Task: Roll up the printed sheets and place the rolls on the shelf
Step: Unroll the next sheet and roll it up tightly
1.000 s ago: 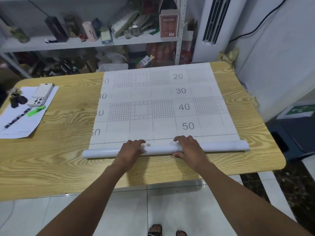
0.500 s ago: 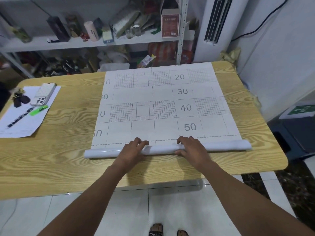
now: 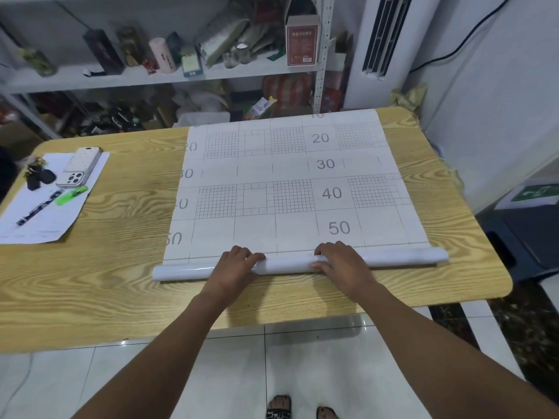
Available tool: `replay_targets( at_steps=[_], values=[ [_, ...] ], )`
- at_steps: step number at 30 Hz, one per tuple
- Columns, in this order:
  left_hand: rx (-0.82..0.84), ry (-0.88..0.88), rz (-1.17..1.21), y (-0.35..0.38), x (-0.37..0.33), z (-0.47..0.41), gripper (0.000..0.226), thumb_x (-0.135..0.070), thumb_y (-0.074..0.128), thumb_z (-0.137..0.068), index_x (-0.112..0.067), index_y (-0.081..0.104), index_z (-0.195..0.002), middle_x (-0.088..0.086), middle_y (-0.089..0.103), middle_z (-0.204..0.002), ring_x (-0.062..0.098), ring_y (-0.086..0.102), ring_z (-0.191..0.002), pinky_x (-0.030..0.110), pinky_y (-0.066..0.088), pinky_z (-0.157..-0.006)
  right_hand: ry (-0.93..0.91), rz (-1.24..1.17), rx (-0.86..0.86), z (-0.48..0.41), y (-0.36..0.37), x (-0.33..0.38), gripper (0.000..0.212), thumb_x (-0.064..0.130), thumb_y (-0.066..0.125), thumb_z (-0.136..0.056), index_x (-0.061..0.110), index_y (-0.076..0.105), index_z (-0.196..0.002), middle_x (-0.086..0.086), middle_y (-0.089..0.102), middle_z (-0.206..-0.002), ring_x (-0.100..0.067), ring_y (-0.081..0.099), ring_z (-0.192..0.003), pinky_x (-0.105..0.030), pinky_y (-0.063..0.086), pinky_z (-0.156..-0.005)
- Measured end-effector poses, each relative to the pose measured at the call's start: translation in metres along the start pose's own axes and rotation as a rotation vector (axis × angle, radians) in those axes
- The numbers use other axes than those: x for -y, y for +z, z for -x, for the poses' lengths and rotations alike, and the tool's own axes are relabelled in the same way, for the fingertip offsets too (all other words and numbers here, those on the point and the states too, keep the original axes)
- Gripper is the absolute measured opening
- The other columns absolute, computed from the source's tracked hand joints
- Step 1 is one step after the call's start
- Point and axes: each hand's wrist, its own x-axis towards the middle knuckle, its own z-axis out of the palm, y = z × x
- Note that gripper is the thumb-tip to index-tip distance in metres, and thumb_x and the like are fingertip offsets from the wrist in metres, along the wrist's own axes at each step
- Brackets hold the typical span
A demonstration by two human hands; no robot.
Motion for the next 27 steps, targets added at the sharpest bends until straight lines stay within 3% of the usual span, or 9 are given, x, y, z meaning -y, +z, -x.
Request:
replay_targets(
  at_steps=[5, 9, 12, 16, 22, 27],
  values=[
    [-0.010, -0.007, 0.097, 0.005, 0.003, 0.001, 0.048, -0.014, 0.085, -0.058, -0.019, 0.064, -0.101, 0.005, 0.059, -0.082, 0.027, 0.055, -0.070, 0.029, 0.035, -0.059, -0.040, 0.036, -0.008, -0.001, 0.011, -0.002, 0.031, 0.031, 0.051, -0.095, 0.009, 0.059, -0.115, -0.003, 0.052, -0.118, -0.022, 0.048, -0.104, -0.031, 0.037, -0.090],
    [0.013, -0.082, 0.171, -0.002, -0.001, 0.001, 0.040, -0.020, 0.065, -0.083, -0.022, 0.056, -0.121, 0.009, 0.047, -0.109, 0.029, 0.047, -0.091, 0.030, 0.039, -0.078, -0.047, 0.094, -0.033, 0.001, 0.014, -0.003, 0.035, 0.035, 0.048, -0.095, 0.012, 0.060, -0.118, -0.002, 0.049, -0.121, -0.022, 0.044, -0.107, -0.032, 0.036, -0.093],
    [0.020, -0.040, 0.125, -0.002, 0.000, 0.001, 0.040, -0.018, 0.060, -0.086, -0.019, 0.054, -0.125, 0.012, 0.050, -0.107, 0.029, 0.047, -0.094, 0.028, 0.033, -0.076, -0.041, 0.136, -0.028, 0.002, 0.015, -0.003, 0.038, 0.039, 0.045, -0.096, 0.015, 0.058, -0.122, -0.002, 0.048, -0.122, -0.022, 0.041, -0.108, -0.032, 0.035, -0.095],
    [0.004, 0.018, 0.115, -0.001, 0.004, 0.003, 0.039, -0.011, 0.068, -0.078, -0.012, 0.060, -0.116, 0.014, 0.056, -0.093, 0.033, 0.052, -0.080, 0.031, 0.033, -0.068, -0.034, 0.132, -0.030, 0.004, 0.015, -0.005, 0.041, 0.043, 0.043, -0.096, 0.018, 0.055, -0.126, 0.000, 0.047, -0.122, -0.021, 0.039, -0.109, -0.030, 0.033, -0.095],
    [0.065, -0.054, 0.101, -0.003, -0.001, 0.001, 0.044, -0.025, 0.053, -0.091, -0.018, 0.042, -0.133, 0.008, 0.051, -0.116, 0.028, 0.047, -0.100, 0.032, 0.036, -0.082, -0.029, 0.068, -0.042, 0.007, 0.016, -0.005, 0.053, 0.049, 0.054, -0.087, 0.019, 0.047, -0.131, 0.000, 0.048, -0.124, -0.021, 0.040, -0.111, -0.033, 0.033, -0.095],
    [0.046, -0.066, 0.127, -0.005, -0.003, 0.006, 0.041, -0.019, 0.049, -0.093, -0.014, 0.040, -0.133, 0.009, 0.051, -0.118, 0.028, 0.047, -0.101, 0.034, 0.036, -0.083, -0.019, 0.051, -0.039, 0.007, 0.016, -0.003, 0.054, 0.045, 0.063, -0.083, 0.017, 0.047, -0.126, 0.001, 0.051, -0.123, -0.021, 0.042, -0.110, -0.031, 0.033, -0.093]
  ],
)
